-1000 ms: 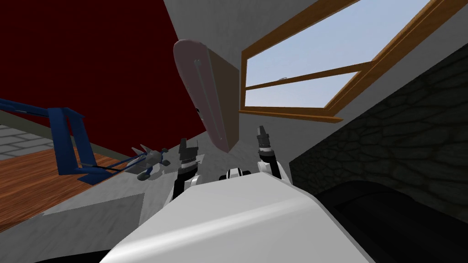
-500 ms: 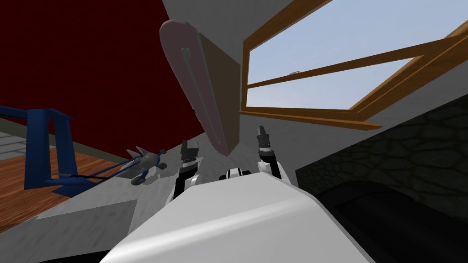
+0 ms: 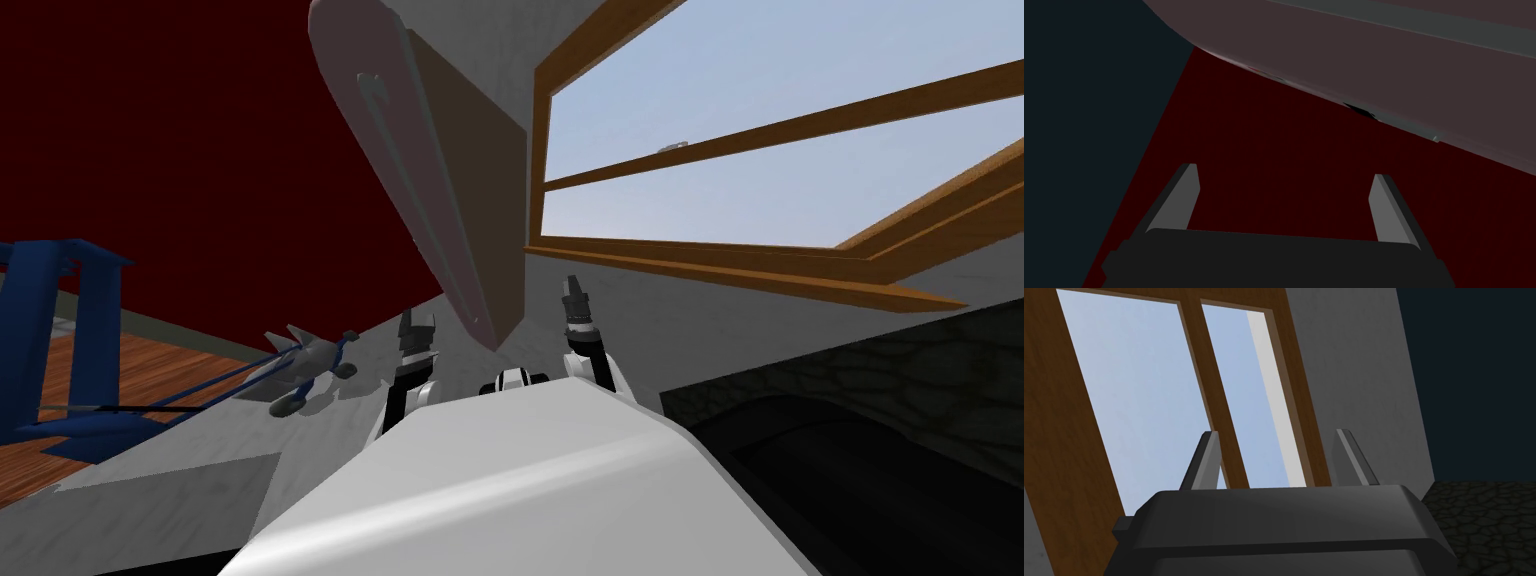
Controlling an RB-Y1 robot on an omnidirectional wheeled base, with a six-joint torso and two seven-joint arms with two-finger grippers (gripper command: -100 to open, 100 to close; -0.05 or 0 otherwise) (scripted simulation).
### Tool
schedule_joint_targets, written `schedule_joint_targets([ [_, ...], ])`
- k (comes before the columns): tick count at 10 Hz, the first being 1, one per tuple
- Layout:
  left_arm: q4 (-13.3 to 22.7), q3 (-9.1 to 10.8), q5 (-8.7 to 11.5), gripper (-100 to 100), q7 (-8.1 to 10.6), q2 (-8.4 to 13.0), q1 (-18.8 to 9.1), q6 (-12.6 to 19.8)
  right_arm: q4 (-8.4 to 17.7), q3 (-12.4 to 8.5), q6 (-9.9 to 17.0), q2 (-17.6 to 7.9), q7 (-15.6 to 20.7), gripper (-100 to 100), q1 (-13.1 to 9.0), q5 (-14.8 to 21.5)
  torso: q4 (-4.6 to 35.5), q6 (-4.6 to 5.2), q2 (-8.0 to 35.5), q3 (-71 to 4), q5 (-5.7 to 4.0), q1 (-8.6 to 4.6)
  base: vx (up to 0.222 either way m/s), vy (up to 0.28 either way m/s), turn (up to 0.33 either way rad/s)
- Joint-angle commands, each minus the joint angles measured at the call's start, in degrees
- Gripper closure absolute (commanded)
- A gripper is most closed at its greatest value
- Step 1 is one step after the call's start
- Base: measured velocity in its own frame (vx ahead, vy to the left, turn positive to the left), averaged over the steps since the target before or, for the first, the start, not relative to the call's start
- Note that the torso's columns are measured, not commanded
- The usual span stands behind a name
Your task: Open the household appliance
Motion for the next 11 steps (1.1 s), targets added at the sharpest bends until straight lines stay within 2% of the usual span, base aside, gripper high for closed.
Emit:
schedule_joint_targets([
  [1,1.88,0.9,1.69,-100,0.91,0.73,-0.67,1.0,0.0,0.0,0.0,0.0,0.0,0,0.0,0.0,-0.02,-0.01,-0.08,-0.05,0.0,-0.01,0.216,-0.086,0.056],
  [4,4.5,1.84,3.53,-100,1.88,0.64,-1.65,1.79,0.0,0.0,0.0,0.0,0.0,0,0.0,0.0,0.02,0.0,0.06,0.04,-0.03,-0.1,0.187,-0.103,0.048],
  [7,7.14,2.85,5.49,-100,2.91,-1.02,-2.66,2.58,0.0,0.0,0.0,0.0,0.0,0,0.0,0.0,-0.02,0.0,-0.04,-0.04,0.0,-0.01,0.206,-0.09,0.05],
  [9,8.34,3.31,6.39,-100,3.38,-2.73,-3.11,2.94,0.0,0.0,0.0,0.0,0.0,0,0.0,0.0,0.0,0.0,-0.01,-0.01,-0.01,-0.02,0.176,-0.083,0.036],
  [11,9.34,3.69,7.13,-100,3.77,-5.36,-3.5,3.24,0.0,0.0,0.0,0.0,0.0,0,-0.02,0.0,0.03,0.12,0.08,0.07,0.01,0.01,0.103,-0.065,0.059],
])
